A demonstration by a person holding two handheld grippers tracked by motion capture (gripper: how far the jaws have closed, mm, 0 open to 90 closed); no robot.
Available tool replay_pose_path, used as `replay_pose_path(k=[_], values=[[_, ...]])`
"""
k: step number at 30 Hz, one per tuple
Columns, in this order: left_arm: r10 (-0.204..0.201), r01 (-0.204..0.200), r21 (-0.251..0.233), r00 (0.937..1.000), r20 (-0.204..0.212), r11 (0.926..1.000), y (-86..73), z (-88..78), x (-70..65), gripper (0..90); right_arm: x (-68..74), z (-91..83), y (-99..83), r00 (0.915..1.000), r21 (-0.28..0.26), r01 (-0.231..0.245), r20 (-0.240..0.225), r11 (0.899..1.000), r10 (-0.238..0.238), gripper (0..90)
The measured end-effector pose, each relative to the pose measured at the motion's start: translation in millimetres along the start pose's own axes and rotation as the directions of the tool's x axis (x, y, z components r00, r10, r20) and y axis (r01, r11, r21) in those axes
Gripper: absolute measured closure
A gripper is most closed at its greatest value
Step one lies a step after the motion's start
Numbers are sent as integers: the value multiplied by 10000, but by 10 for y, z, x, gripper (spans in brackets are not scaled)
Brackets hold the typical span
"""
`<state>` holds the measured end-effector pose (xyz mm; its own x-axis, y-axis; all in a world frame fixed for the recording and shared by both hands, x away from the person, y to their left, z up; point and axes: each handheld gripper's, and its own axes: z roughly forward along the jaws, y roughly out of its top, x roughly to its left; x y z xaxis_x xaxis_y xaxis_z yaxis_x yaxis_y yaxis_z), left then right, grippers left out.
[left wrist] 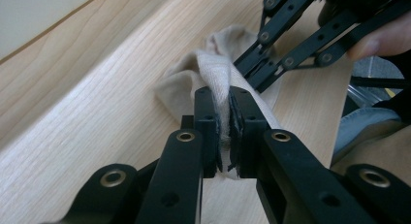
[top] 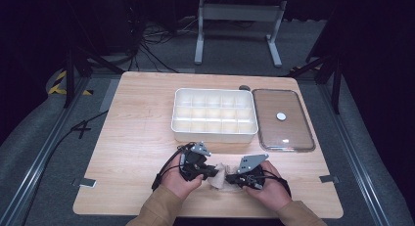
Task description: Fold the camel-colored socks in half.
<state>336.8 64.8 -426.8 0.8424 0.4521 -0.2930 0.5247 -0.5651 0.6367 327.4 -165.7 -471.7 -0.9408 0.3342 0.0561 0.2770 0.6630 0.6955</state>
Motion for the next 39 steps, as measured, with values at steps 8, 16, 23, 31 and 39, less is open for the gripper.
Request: replay_pose_path(k=[8,16,23,31,39], values=[[17,-17,60,10000,52,10000,33,29,-24,832,26,-13,-11,9999,-178,138,-10,9997,-139,840],[-108,111,355,9999,-97,9993,54,16,-9,831,-50,-416,-107,9954,-268,-418,846,9988,440,852],[-27,28,291,10000,-53,9996,95,20,-68,831,-65,-328,-214,9937,593,-725,899,9956,670,866],[152,-154,169,9998,123,9997,152,84,-123,831,-8,-225,-160,9984,347,-163,546,9993,144,871],[213,-219,299,9995,222,9993,182,271,-161,826,-5,-180,-160,9994,35,-238,271,9997,237,869]])
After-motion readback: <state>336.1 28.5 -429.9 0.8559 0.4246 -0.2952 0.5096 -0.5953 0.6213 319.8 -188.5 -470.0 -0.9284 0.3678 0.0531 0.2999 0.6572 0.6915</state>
